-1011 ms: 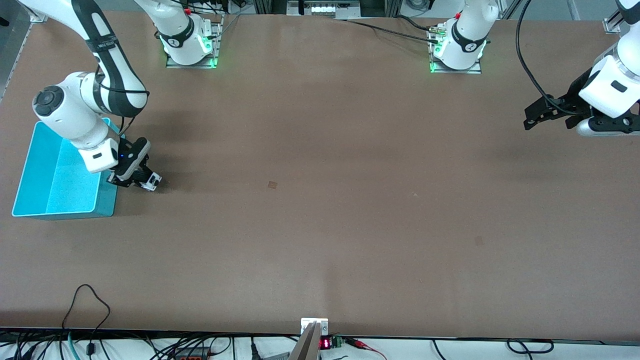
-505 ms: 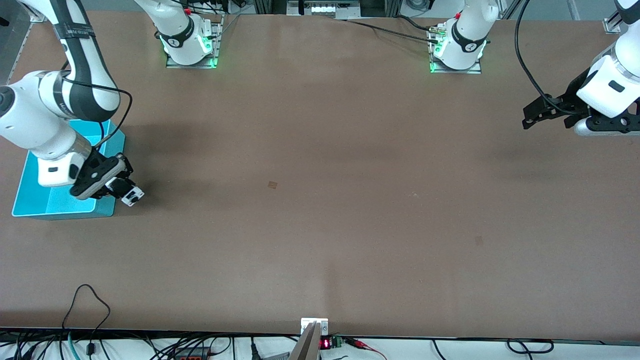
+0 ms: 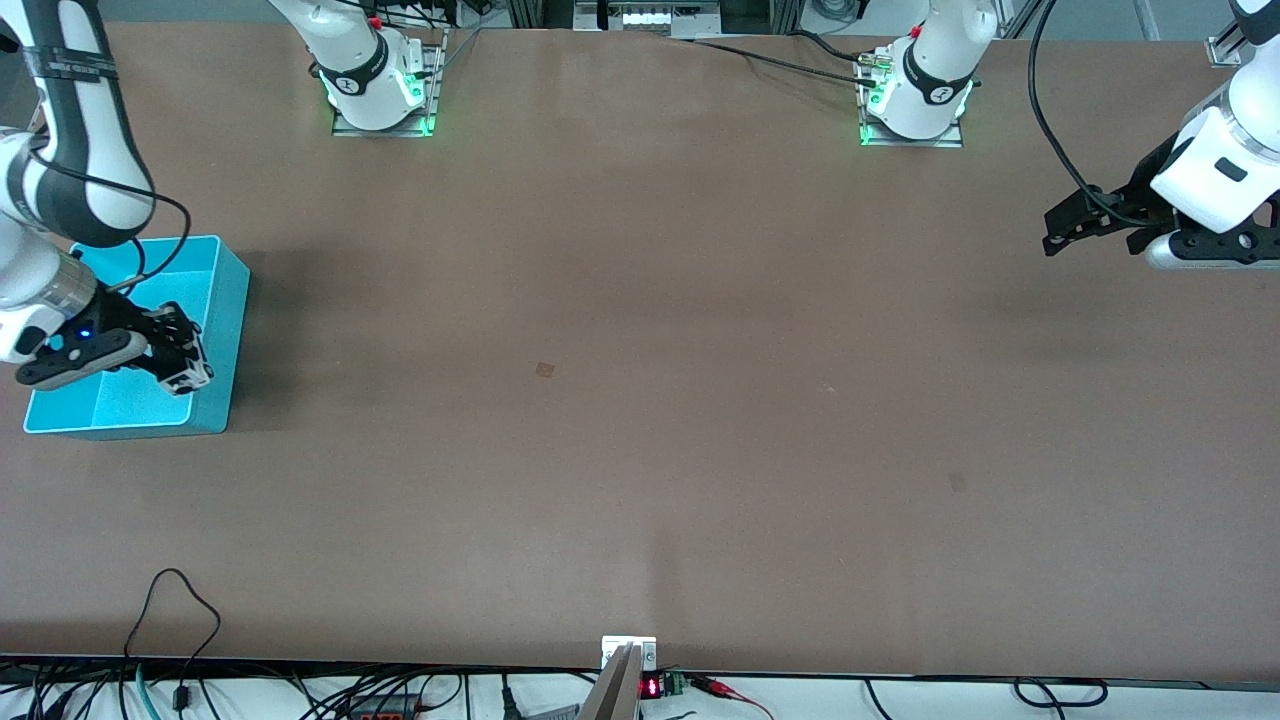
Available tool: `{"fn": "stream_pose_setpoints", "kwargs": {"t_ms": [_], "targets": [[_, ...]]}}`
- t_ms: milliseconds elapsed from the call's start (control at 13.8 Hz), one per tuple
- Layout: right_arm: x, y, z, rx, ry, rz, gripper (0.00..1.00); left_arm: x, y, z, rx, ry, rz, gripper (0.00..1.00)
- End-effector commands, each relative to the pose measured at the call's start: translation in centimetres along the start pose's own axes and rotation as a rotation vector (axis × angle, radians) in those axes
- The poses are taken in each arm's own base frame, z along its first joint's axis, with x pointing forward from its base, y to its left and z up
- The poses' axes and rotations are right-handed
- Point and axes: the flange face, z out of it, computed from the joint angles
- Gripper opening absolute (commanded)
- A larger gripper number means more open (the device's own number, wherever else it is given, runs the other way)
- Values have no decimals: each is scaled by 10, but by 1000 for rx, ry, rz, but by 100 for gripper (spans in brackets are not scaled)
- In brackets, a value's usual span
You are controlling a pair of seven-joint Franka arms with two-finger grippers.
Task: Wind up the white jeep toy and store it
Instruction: 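Carry the jeep over the turquoise bin with the right gripper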
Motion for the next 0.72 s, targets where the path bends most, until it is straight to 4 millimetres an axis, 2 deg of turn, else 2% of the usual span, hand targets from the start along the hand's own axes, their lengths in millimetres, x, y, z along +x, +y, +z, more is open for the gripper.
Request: {"fn": "stream_pose_setpoints", "kwargs": {"t_ms": [0, 144, 433, 650], "targets": [[-30, 31, -5, 23, -51, 167, 0, 3, -1, -6, -10, -13, 15, 100], [-59, 55, 2, 51, -89, 240, 0, 5, -1, -5, -9, -7, 15, 100], [-100, 87, 43, 93, -142, 357, 0, 11, -1, -7, -11, -5, 15, 100], [-115, 94, 74, 120, -176, 383, 0, 12, -2, -7, -11, -13, 14, 100]]}}
